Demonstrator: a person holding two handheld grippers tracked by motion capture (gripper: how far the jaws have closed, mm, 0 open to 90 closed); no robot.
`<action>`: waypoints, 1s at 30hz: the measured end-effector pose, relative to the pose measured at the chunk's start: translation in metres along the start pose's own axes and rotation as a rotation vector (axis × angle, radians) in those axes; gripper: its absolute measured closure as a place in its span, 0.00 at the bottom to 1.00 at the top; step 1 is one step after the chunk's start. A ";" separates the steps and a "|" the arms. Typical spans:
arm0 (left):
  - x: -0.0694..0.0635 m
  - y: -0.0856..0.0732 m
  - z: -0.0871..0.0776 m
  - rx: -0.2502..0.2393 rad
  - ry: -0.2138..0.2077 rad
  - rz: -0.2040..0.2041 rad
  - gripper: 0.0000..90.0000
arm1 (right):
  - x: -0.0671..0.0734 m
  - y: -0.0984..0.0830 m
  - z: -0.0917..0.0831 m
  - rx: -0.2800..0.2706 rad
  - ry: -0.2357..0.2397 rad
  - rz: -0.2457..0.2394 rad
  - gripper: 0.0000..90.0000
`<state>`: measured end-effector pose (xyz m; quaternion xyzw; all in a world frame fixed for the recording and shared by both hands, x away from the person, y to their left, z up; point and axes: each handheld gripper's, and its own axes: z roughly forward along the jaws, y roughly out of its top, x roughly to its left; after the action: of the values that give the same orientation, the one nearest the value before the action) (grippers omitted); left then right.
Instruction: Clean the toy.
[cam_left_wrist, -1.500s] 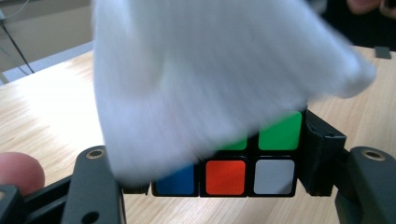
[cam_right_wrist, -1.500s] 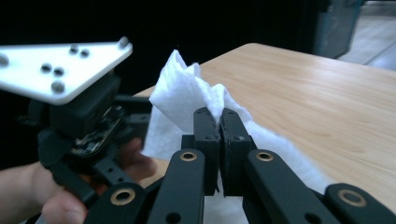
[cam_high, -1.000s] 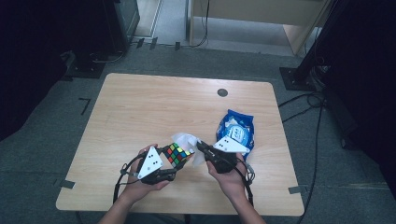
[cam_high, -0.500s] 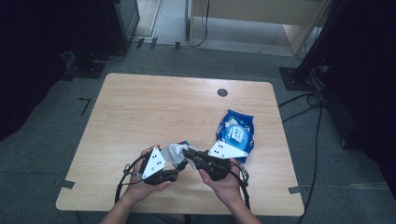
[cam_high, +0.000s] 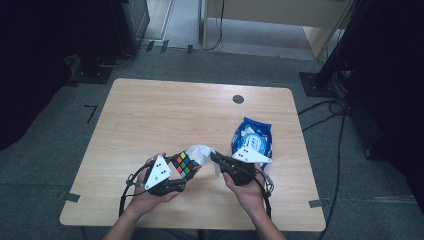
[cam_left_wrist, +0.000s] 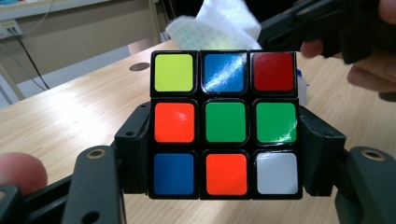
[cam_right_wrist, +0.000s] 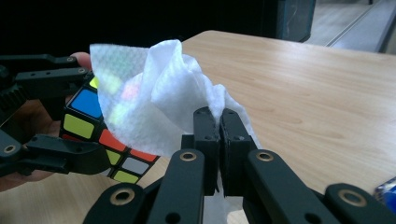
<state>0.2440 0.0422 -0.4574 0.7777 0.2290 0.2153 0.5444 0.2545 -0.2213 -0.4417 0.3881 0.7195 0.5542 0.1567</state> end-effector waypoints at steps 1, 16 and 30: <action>0.001 0.000 0.000 0.001 0.003 0.000 0.38 | 0.000 0.001 -0.001 -0.003 -0.001 0.002 0.98; -0.008 0.002 0.000 -0.011 -0.024 0.028 0.38 | 0.026 0.007 -0.002 -0.040 0.119 0.001 0.98; 0.015 0.001 -0.012 -0.043 0.027 -0.034 0.38 | -0.026 -0.019 0.007 0.078 -0.122 0.038 0.97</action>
<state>0.2495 0.0595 -0.4516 0.7589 0.2448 0.2214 0.5614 0.2686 -0.2369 -0.4670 0.4407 0.7220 0.5041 0.1744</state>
